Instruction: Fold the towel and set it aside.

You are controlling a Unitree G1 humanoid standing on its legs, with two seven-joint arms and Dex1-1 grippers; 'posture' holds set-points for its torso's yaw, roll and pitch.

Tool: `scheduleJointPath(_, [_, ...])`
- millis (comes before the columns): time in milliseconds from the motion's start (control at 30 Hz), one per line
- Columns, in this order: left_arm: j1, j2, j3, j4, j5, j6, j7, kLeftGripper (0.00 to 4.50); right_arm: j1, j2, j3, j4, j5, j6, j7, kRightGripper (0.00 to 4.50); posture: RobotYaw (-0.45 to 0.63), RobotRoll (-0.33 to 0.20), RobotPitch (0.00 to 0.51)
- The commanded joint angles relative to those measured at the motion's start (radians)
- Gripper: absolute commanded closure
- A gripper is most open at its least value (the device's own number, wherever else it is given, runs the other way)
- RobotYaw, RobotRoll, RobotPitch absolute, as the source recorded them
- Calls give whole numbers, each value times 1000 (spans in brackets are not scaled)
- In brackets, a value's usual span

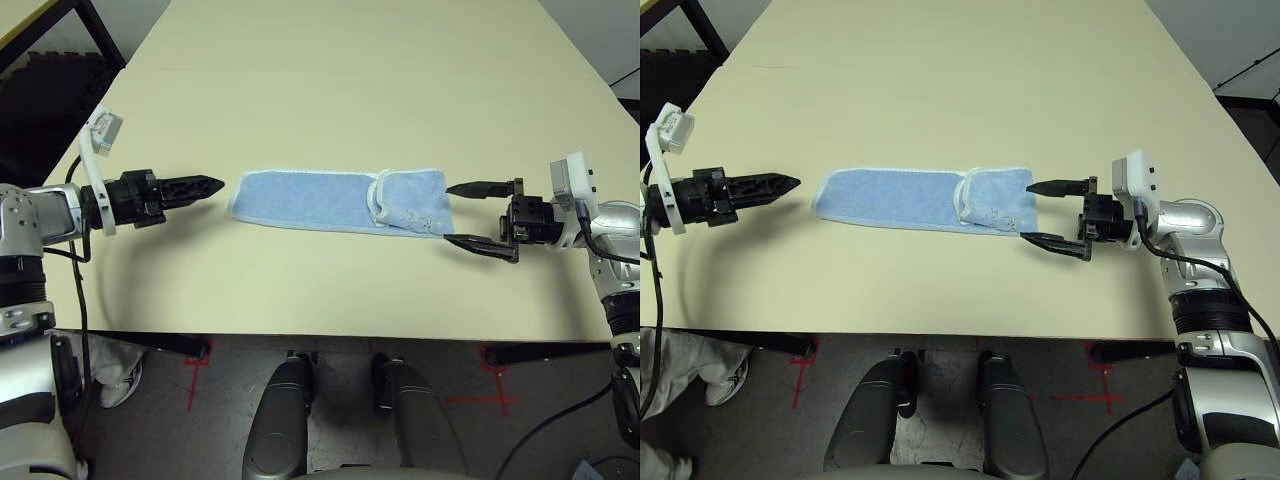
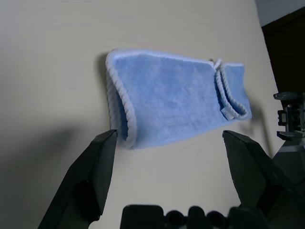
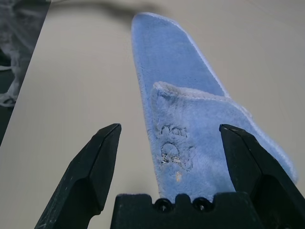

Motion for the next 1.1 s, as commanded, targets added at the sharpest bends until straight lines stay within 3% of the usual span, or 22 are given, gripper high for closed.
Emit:
scheduleJointPath(33, [19,-19,18,9,-14,93,46,0,16,-9,8,-23,-1,-3,0,27,125,0,187])
scheduleJointPath(167, [42,-41,44,-18,-46,160,80,0,18,-10,7,-25,-2,-4,-2,27,124,0,186])
scheduleJointPath(333, [49,-120,103,-6,-65,161,166,0,18,-8,10,-30,-5,-5,-8,27,122,0,183])
scheduleJointPath(667, [0,-278,171,46,-29,157,303,0,22,-16,7,-42,-7,-6,-12,27,99,0,182])
scheduleJointPath(1100, [-27,-285,164,159,6,14,356,0,35,-25,4,-56,-7,-7,-24,27,88,0,179])
